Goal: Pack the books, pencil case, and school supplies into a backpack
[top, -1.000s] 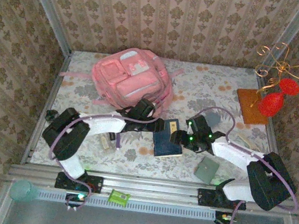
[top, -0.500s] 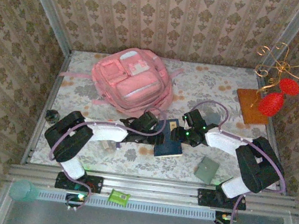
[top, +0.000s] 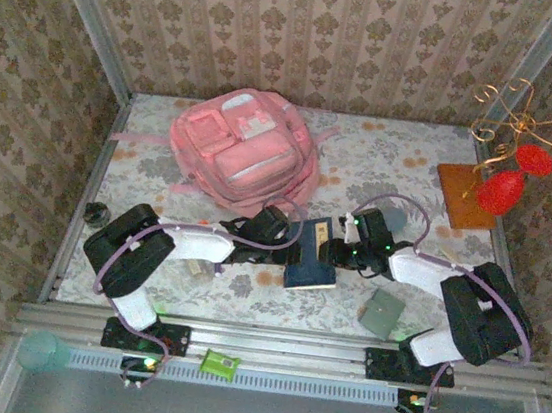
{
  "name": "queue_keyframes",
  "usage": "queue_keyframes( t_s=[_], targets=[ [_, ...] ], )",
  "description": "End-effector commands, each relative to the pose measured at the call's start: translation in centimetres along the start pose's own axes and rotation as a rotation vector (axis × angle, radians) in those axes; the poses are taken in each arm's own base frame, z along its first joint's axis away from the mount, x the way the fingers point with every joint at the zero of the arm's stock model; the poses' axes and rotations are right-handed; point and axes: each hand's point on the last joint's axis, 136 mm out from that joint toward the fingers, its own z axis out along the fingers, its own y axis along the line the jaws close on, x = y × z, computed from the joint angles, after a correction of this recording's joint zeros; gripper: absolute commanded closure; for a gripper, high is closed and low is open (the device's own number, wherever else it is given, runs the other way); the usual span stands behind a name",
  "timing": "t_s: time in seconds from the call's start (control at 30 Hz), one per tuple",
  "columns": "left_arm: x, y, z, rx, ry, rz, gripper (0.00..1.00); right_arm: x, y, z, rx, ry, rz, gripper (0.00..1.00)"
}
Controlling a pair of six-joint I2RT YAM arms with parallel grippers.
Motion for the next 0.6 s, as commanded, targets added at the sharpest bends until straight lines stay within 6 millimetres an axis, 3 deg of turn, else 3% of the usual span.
queue_keyframes(
  t_s=[0.0,0.03,0.17,0.37,0.47,0.57],
  targets=[
    [0.0,-0.5,0.1,0.036,-0.010,-0.010,0.53,-1.4,3.9,-1.1,-0.177,-0.056,-0.076,0.65],
    [0.0,-0.5,0.0,0.036,-0.011,-0.012,0.53,-2.1,4.4,-2.0,-0.193,-0.098,-0.083,0.66],
    [0.0,-0.6,-0.2,0.040,-0.011,-0.012,0.52,-2.8,4.5,-2.7,-0.191,-0.140,-0.067,0.76],
    [-0.8,0.0,-1.0,0.036,-0.076,-0.034,0.45,-3.5,4.2,-3.1,-0.172,-0.171,-0.038,1.00],
    [-1.5,-0.1,-1.9,0.058,-0.119,-0.037,0.41,-4.0,4.7,-4.0,-0.190,-0.186,-0.038,1.00],
    [-2.7,-0.2,-3.6,0.095,-0.188,-0.045,0.38,-5.3,5.5,-6.2,-0.223,-0.235,-0.027,1.00]
  ],
)
